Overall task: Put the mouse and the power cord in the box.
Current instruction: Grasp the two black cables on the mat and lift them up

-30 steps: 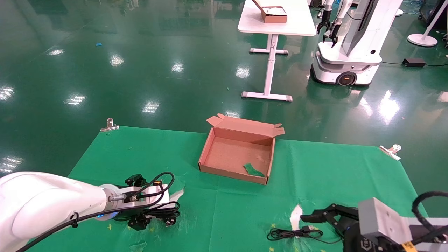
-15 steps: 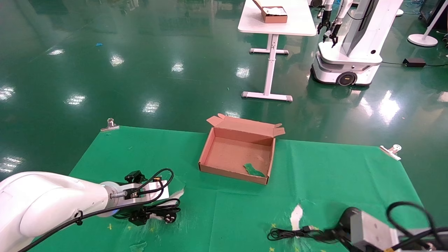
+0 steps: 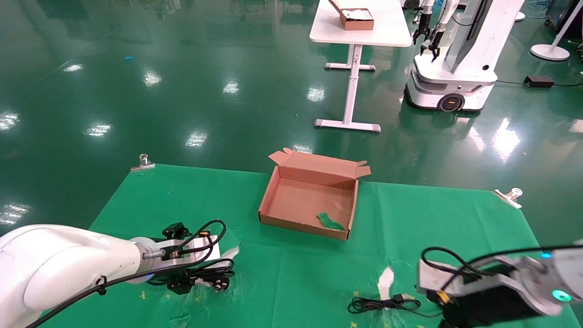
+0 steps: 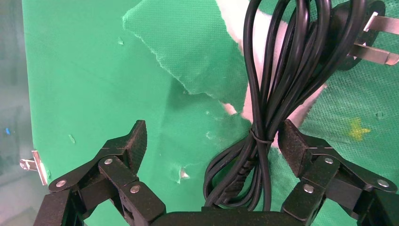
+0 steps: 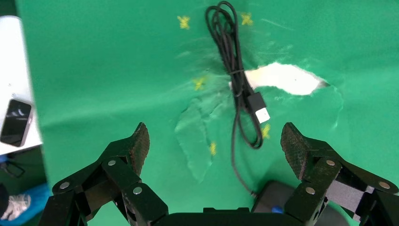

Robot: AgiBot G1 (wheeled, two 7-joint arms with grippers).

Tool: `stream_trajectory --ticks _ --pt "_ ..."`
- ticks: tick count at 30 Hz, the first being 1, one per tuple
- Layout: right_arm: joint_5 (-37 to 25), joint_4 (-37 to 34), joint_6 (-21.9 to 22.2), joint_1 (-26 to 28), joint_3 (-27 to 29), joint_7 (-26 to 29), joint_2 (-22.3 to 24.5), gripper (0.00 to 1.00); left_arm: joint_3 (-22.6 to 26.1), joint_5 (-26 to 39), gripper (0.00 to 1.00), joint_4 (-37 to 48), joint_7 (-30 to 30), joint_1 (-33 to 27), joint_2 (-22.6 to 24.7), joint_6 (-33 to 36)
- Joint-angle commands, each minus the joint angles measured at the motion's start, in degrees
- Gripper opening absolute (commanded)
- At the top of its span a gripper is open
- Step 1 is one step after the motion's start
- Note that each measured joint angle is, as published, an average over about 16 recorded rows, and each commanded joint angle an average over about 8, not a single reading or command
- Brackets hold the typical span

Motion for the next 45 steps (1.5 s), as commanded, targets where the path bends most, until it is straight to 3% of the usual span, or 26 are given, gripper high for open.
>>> stream_trajectory --ticks 1,9,19,20,26,27,28,45 --pt "-2.2 -4.6 0.0 2.0 -1.2 -2.2 -2.7 1.0 0.0 0.0 1.0 0.0 0.0 0.0 0.0 0.0" --pt "-5.8 -17.6 1.5 5.9 -4.0 -9.2 -10.1 1.0 0.0 0.0 1.0 0.0 0.0 0.0 0.0 0.0" --pt "-9.6 -28.8 7.4 9.4 -6.2 -15.3 -18.1 0.97 0.0 0.0 0.98 0.0 0.0 0.0 0.0 0.0" --pt "-10.1 -30.0 8.2 9.6 -6.4 -15.6 -18.7 0.88 0.0 0.0 0.9 0.0 0.0 0.0 0.0 0.0" --pt "-11.9 -35.3 12.2 10.7 -7.2 -16.3 -21.1 0.13 0.0 0.0 0.15 0.0 0.0 0.0 0.0 0.0" --pt "-12.0 -35.7 12.5 10.8 -7.2 -16.4 -21.2 0.03 0.0 0.0 0.04 0.0 0.0 0.0 0.0 0.0" --pt "-12.1 -36.0 12.7 10.9 -7.2 -16.4 -21.4 0.0 0.0 0.0 0.0 0.0 0.0 0.0 0.0 0.0" --pt "-11.7 -34.6 11.8 10.6 -7.1 -16.3 -20.8 0.0 0.0 0.0 0.0 0.0 0.0 0.0 0.0 0.0"
